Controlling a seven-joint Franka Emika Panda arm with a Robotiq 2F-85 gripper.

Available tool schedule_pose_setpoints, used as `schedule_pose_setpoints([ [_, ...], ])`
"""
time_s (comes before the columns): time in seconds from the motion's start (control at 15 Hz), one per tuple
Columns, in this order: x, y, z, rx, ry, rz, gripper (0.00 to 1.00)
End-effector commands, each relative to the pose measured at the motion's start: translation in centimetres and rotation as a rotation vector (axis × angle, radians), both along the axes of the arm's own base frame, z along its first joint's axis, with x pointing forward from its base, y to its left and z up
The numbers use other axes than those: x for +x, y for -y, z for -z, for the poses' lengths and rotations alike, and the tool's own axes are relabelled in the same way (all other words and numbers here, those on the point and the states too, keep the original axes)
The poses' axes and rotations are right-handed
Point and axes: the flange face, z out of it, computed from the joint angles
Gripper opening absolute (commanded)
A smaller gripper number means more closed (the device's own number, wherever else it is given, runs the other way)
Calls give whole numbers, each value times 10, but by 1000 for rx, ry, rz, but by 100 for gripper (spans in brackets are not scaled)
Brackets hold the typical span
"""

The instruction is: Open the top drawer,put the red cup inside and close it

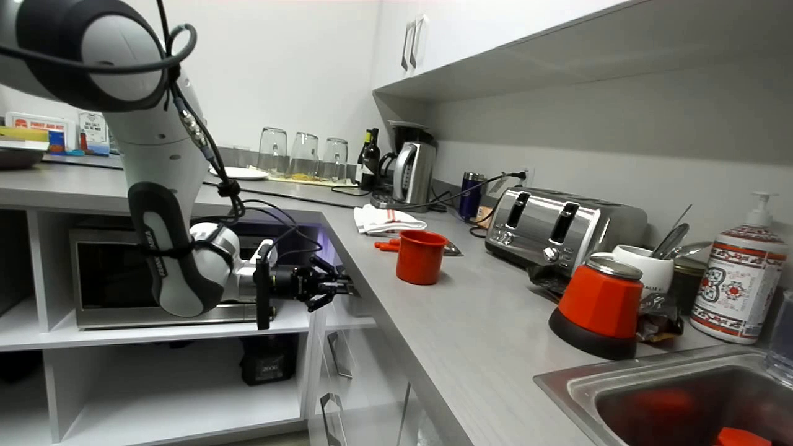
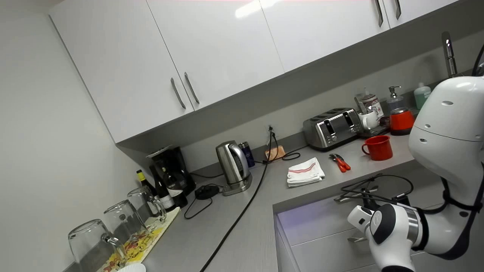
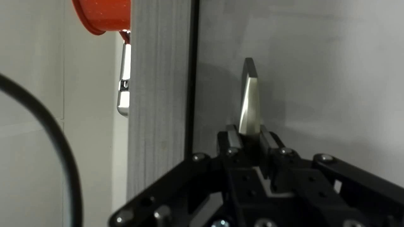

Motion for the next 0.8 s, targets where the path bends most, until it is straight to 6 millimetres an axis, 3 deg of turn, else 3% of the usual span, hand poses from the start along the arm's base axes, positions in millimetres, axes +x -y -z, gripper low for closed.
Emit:
schedule_pose_setpoints([
  [0.0,-11,-16,2,-11,7,-44,4],
  [0.73,-71,-62,15,-30,38,-204,4],
])
